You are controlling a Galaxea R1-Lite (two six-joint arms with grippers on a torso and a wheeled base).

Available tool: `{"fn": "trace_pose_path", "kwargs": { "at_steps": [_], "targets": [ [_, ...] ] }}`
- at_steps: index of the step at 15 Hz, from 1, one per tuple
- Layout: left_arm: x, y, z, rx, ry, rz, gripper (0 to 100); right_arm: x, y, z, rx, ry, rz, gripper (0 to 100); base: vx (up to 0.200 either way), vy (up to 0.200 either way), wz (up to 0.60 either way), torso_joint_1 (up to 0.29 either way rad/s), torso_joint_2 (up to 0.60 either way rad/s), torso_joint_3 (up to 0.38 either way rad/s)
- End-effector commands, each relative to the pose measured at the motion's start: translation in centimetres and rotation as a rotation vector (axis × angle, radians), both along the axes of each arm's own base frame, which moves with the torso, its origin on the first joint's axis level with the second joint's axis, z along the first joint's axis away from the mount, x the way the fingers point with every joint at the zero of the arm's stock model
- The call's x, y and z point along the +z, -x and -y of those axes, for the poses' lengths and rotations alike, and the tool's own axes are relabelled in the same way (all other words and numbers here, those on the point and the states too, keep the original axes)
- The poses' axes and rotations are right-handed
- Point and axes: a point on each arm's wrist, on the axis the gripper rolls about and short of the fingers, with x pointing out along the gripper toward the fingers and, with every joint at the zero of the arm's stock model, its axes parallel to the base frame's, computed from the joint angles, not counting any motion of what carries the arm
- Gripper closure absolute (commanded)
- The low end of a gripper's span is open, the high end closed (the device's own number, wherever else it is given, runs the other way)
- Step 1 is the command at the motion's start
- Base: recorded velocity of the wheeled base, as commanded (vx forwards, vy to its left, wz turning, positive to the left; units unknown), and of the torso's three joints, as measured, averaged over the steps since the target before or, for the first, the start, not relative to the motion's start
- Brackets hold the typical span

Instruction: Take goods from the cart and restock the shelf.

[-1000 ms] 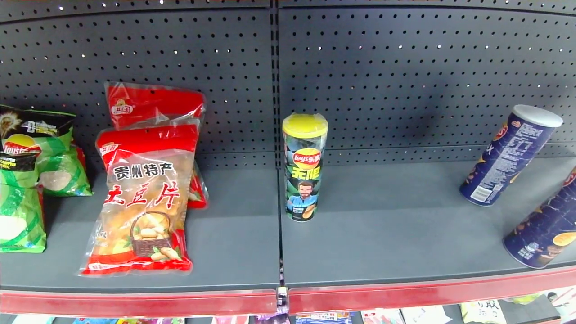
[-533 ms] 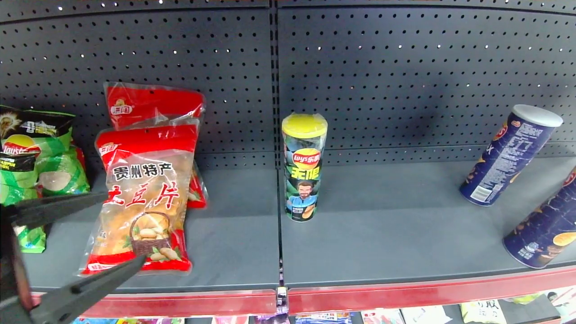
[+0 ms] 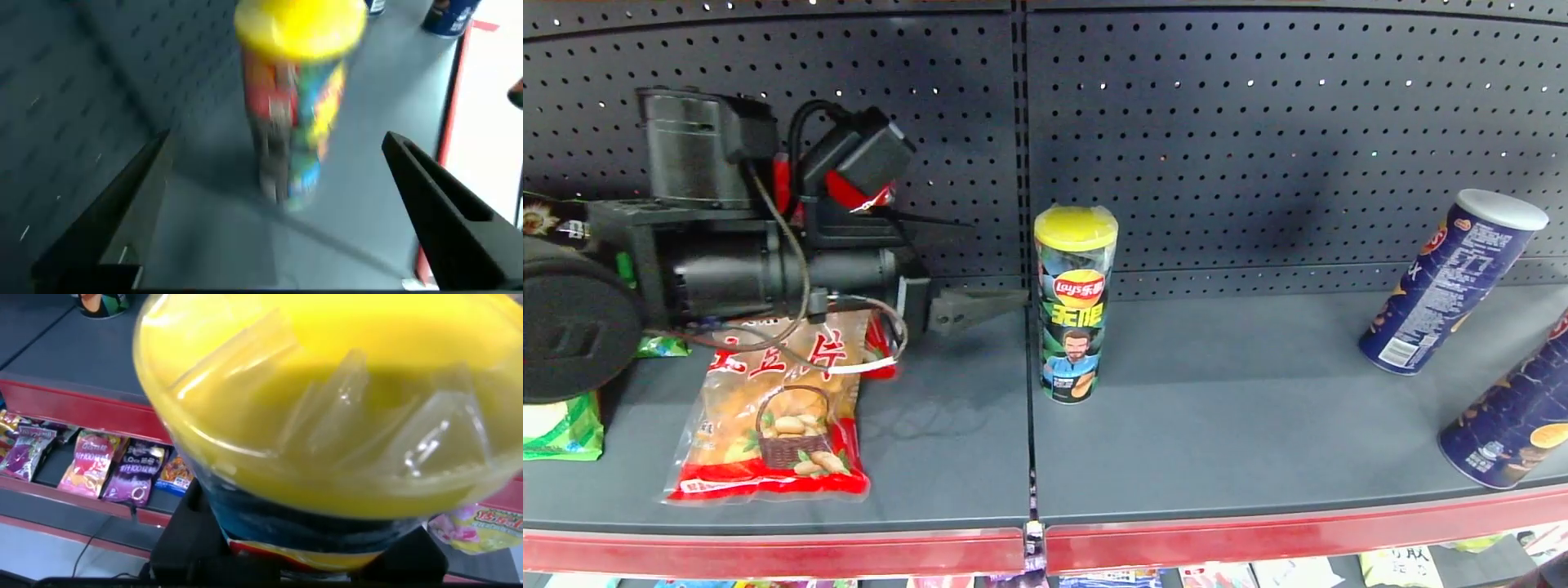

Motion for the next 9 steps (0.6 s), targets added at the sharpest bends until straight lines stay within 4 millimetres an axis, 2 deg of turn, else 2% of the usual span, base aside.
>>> {"fn": "trace_pose_path", "kwargs": {
  "at_steps": [1, 6, 9],
  "targets": [
    [-2.3, -3.7, 2.6, -0.031, -0.019, -0.041, 0, 0.0, -0.1, 0.0, 0.000, 0.000, -0.006, 100, 0.000, 0.000, 0.00, 0.000, 0.00, 0.000],
    [-2.1, -5.7, 3.4, -0.055, -0.003, -0.017, 0, 0.0, -0.2, 0.0, -0.005, 0.000, -0.011, 100, 0.000, 0.000, 0.00, 0.000, 0.00, 0.000],
    [-2.1, -5.8, 3.6, -0.080, 0.003, -0.013, 0, 0.0, -0.1, 0.0, -0.008, 0.000, -0.011, 100, 0.000, 0.000, 0.00, 0.000, 0.00, 0.000]
  ]
}}
